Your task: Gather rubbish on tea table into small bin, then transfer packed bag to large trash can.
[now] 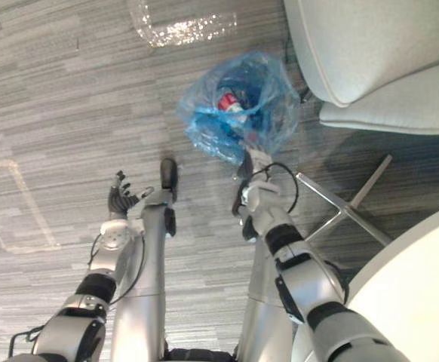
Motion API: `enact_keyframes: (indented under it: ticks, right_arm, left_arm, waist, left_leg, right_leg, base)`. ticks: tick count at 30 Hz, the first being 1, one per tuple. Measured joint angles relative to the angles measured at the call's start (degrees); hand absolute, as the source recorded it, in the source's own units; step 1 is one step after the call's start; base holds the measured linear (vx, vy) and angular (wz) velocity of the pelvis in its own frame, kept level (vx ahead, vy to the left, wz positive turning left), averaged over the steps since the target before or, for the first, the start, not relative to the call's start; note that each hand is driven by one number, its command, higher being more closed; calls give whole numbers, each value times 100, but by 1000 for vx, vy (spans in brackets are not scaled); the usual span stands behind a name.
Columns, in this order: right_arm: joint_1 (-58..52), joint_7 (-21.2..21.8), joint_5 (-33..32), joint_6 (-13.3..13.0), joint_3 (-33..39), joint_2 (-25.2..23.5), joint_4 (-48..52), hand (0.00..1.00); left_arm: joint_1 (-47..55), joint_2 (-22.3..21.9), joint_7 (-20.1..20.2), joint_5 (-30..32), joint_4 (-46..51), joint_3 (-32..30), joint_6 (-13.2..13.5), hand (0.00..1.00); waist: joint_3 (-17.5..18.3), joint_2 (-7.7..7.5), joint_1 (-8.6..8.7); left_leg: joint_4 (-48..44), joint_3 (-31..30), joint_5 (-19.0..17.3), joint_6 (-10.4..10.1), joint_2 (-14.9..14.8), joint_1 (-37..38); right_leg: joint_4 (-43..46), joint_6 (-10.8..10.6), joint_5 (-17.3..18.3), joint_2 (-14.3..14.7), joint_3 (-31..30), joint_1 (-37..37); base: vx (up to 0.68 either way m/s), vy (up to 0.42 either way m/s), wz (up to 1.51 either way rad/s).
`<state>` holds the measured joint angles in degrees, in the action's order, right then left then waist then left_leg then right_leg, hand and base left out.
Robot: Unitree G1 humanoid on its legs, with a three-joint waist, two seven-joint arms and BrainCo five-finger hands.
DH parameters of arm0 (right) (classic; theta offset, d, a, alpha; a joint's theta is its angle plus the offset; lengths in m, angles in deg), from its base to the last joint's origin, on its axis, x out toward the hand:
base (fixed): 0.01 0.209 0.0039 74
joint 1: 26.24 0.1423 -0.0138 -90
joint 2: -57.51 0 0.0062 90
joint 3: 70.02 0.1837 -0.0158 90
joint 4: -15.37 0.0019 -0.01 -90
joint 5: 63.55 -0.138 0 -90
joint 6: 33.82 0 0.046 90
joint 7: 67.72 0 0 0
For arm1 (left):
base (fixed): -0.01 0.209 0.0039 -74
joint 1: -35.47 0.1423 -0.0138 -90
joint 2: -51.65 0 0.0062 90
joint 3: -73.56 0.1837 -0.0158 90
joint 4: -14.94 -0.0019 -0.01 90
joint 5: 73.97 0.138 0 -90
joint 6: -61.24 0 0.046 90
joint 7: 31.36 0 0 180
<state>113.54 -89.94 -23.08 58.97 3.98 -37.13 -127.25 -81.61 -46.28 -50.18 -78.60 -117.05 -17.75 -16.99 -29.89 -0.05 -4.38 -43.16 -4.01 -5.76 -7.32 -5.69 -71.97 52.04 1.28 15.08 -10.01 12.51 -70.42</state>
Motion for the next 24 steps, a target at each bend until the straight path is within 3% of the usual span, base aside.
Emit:
enact_keyframes:
  ticks: [12, 18, 24]
  right_arm:
    - [-257, -57, -82, -84, -120, -25, 823, 100]
    - [-853, -95, -301, -183, -118, -213, 1416, 100]
    - [-1599, -78, -463, -227, -237, -340, 1930, 100]
  left_arm:
    - [-67, -21, 15, 12, -146, -144, -138, 0]
    - [53, -100, 37, 77, -145, -175, -257, 0]
    - [462, -433, 176, 242, -216, 88, -366, 0]
  waist:
    - [30, -16, -6]
    - [247, -198, 2]
    - [254, -206, 33]
  left_leg:
    - [-194, -26, -5, 5, -108, 151]
    - [-161, 28, -31, 69, -165, 416]
    - [189, 130, -39, 95, -176, 1443]
  right_leg:
    - [9, 47, -80, 91, 44, 258]
    - [-19, -13, -77, 119, 17, 476]
    - [-438, -37, -138, 117, 57, 1541]
  base:
    - [-12, 10, -5]
    - [-58, 5, -8]
    - [2, 8, -3]
